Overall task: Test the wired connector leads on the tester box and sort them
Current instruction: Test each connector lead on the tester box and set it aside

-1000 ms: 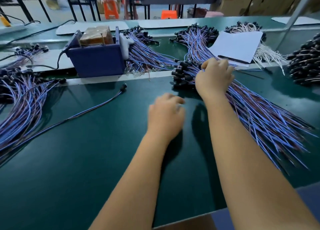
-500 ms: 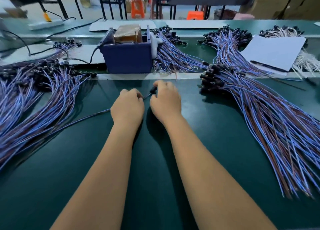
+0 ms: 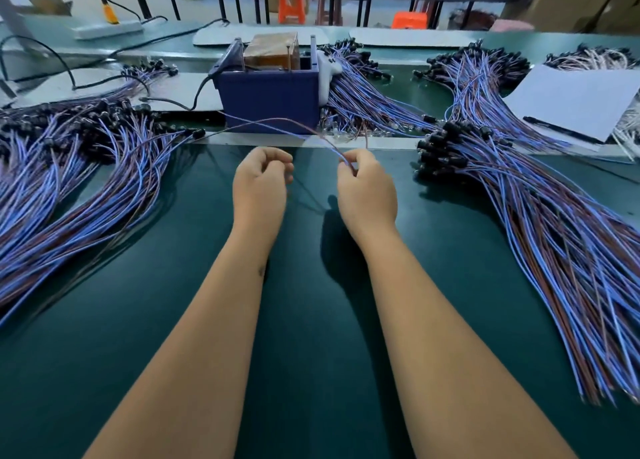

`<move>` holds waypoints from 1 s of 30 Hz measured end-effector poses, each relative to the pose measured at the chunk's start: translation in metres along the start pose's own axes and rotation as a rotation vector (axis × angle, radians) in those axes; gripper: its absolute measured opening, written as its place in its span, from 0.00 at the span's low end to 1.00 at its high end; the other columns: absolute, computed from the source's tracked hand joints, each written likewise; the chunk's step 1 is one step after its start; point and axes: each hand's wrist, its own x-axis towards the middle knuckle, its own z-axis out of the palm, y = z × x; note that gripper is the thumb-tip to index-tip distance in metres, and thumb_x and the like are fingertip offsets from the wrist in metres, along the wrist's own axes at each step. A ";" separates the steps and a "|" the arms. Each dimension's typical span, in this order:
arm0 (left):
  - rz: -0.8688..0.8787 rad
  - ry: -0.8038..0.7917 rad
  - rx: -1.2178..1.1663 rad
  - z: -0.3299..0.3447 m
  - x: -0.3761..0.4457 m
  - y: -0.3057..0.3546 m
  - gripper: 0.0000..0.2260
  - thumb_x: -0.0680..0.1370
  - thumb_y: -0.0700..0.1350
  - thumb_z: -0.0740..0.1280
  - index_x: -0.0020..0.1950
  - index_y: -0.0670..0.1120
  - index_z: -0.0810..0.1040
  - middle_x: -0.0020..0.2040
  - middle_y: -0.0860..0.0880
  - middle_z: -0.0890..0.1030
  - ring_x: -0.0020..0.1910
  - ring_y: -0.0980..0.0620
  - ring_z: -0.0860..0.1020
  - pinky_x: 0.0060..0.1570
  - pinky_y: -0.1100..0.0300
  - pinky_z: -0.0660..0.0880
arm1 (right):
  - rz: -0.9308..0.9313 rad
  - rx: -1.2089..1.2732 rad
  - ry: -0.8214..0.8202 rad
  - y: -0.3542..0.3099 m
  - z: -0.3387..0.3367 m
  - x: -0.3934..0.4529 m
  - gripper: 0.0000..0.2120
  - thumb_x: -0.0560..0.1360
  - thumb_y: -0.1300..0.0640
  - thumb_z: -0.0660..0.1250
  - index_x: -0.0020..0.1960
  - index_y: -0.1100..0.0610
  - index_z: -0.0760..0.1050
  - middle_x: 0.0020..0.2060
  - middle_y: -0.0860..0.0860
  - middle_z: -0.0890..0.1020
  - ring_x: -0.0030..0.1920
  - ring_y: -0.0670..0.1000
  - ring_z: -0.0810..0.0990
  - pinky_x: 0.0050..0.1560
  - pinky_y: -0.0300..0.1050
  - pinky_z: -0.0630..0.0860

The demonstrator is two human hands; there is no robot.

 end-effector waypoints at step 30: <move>-0.081 -0.349 0.064 0.003 -0.015 0.011 0.11 0.78 0.36 0.62 0.45 0.45 0.84 0.36 0.48 0.82 0.33 0.54 0.78 0.32 0.66 0.76 | 0.042 0.594 -0.185 -0.007 0.011 -0.007 0.09 0.79 0.61 0.64 0.41 0.57 0.80 0.33 0.49 0.81 0.37 0.49 0.78 0.46 0.55 0.80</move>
